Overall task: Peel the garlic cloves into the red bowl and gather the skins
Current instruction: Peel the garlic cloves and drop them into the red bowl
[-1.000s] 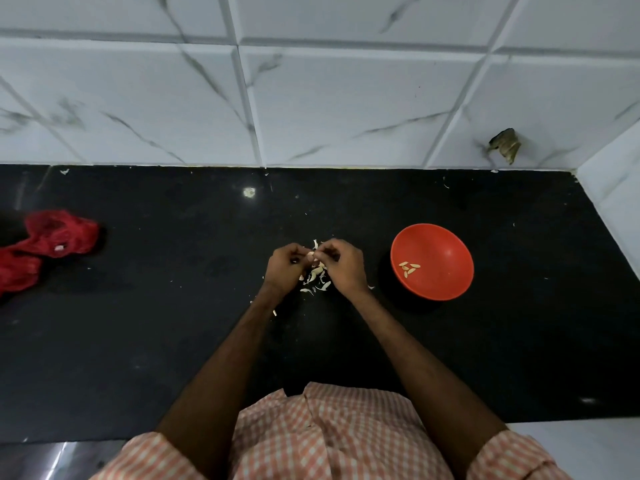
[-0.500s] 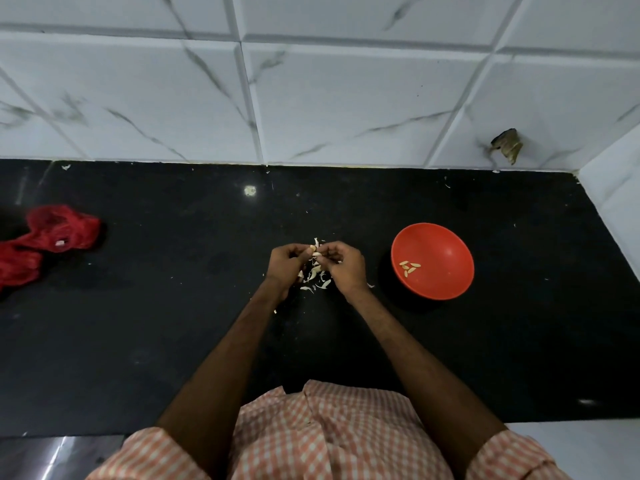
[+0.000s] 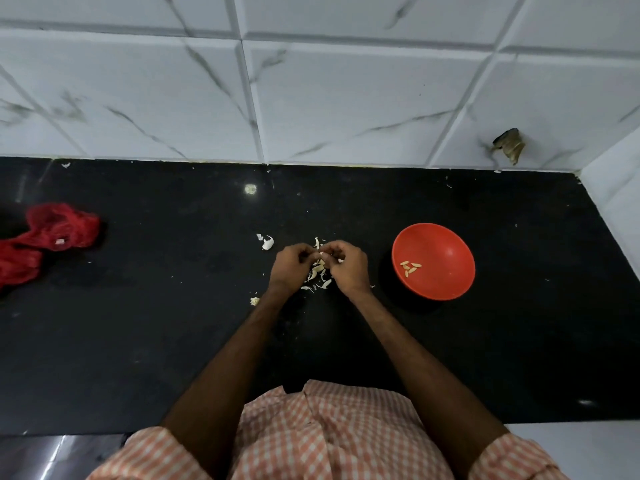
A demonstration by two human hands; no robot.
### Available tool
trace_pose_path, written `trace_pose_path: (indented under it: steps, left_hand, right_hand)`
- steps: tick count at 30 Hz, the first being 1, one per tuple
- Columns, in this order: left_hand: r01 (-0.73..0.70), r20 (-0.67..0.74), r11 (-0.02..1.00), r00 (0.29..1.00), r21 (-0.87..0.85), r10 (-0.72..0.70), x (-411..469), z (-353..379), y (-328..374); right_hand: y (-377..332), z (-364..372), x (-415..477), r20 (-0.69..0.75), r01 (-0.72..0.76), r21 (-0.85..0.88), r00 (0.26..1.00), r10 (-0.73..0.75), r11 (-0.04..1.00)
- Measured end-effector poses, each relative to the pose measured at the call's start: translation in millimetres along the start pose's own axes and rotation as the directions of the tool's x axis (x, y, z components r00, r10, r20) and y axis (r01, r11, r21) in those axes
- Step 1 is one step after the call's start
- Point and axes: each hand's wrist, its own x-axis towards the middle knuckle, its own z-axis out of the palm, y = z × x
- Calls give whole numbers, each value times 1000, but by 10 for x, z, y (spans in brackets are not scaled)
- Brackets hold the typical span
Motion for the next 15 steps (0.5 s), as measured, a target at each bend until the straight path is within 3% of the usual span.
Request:
trace_pose_path:
  steps: [7, 10, 15]
  left_hand:
    - [62, 41, 968, 998, -245, -54, 23, 4, 21]
    - [80, 58, 949, 996, -304, -66, 21, 3, 4]
    - [102, 70, 921, 994, -375, -81, -11, 29, 45]
  right_hand:
    - [-24, -39, 23, 0, -38, 77, 999, 38, 996]
    - [-61, -79, 25, 86, -70, 148, 995, 57, 986]
    - [-87, -100, 87, 177, -114, 97, 980, 95, 989]
